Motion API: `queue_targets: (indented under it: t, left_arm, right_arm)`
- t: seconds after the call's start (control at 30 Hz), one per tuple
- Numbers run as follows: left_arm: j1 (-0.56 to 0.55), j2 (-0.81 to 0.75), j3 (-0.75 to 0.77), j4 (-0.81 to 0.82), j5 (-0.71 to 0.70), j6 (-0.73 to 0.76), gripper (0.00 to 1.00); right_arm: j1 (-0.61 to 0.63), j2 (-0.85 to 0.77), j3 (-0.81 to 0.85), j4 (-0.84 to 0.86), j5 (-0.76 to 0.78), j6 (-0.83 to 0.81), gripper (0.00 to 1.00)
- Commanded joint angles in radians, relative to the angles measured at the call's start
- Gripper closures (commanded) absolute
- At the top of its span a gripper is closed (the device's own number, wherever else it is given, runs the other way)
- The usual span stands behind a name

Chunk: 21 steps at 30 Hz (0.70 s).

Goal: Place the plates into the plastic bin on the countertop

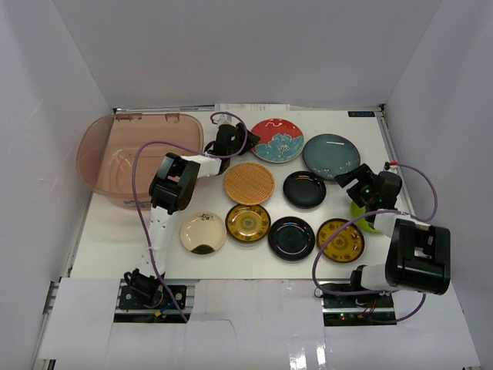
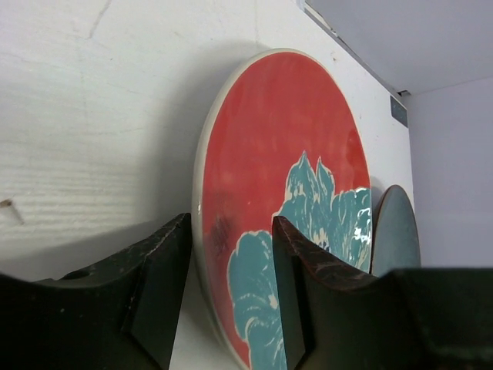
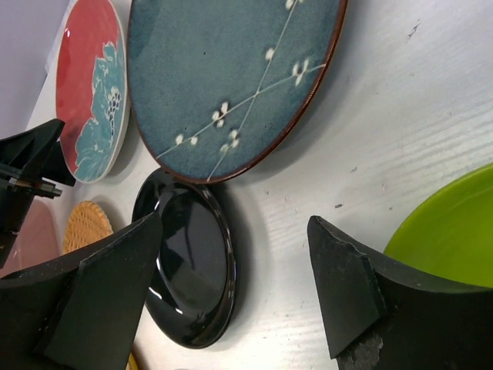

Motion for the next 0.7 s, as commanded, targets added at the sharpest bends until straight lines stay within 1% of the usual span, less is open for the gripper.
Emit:
queue_targets:
  t: [0.0,0.03,0.17,0.2,0.23,0.33,0.37,0.43,0.57,0.67]
  left_arm:
    - [0.005,0.069,0.042,-0.077,0.051,-0.035,0.43]
    - [0.005,0.084,0.051,-0.074,0.054,-0.043,0.44]
    - [0.005,0.101,0.067,-0.046,0.050,-0.054,0.59]
    - [0.005,0.101,0.062,-0.041,0.039,-0.054,0.74]
    - [0.005,0.100,0.061,-0.034,0.040,-0.051,0.82]
    - [0.011,0.077,0.020,0.012,0.059,-0.060,1.00]
    - [0.013,0.040,0.000,0.055,0.060,-0.061,1.00]
    - [0.016,0.005,-0.031,0.080,0.083,-0.064,1.00]
    - [0.025,-0.115,-0.053,0.146,0.132,-0.083,1.00]
    - [0.046,-0.256,-0.054,0.172,0.184,-0.118,1.00]
  right_arm:
    - [-0.007,0.050,0.064,0.084,0.012,0.012,0.18]
    - [-0.007,0.080,0.070,0.098,0.016,0.023,0.18]
    - [-0.007,0.189,0.129,0.127,0.017,0.059,0.18]
    - [-0.007,0.209,0.148,0.141,0.016,0.070,0.18]
    - [-0.007,0.247,0.156,0.150,0.016,0.087,0.18]
    - [-0.011,0.294,0.188,0.156,0.042,0.101,0.18]
    - [-0.013,0.303,0.198,0.156,0.057,0.106,0.18]
    - [-0.019,0.333,0.222,0.156,0.056,0.118,0.18]
    - [-0.022,0.383,0.257,0.168,0.048,0.158,0.18]
    - [-0.023,0.424,0.291,0.170,0.045,0.184,0.20]
